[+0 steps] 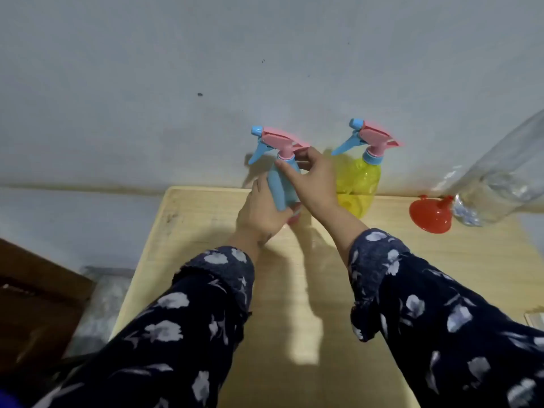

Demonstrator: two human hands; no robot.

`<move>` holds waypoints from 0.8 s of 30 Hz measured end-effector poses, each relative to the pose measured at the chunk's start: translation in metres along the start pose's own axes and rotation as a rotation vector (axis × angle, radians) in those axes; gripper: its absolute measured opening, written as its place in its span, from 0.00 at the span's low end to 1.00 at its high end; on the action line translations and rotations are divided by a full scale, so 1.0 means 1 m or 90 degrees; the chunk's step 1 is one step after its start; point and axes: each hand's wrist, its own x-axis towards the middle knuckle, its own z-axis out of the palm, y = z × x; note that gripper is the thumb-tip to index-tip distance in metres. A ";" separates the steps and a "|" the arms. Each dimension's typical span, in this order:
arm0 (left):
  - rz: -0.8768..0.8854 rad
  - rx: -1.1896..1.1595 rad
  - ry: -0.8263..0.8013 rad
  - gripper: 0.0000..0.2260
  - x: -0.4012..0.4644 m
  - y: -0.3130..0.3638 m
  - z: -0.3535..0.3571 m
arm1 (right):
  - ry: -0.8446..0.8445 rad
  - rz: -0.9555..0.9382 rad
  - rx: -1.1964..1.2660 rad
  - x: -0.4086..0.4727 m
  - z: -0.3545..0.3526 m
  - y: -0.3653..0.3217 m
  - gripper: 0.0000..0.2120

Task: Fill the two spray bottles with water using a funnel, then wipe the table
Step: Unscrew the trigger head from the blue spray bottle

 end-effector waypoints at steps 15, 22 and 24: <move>-0.041 -0.259 -0.068 0.27 -0.084 0.001 -0.039 | -0.103 0.175 0.160 -0.060 -0.011 -0.050 0.09; -0.040 -0.255 -0.079 0.31 -0.124 -0.006 -0.049 | -0.037 0.201 0.155 -0.110 -0.006 -0.073 0.19; -0.038 -0.240 -0.073 0.29 -0.133 -0.008 -0.053 | -0.020 0.203 0.173 -0.119 -0.005 -0.074 0.16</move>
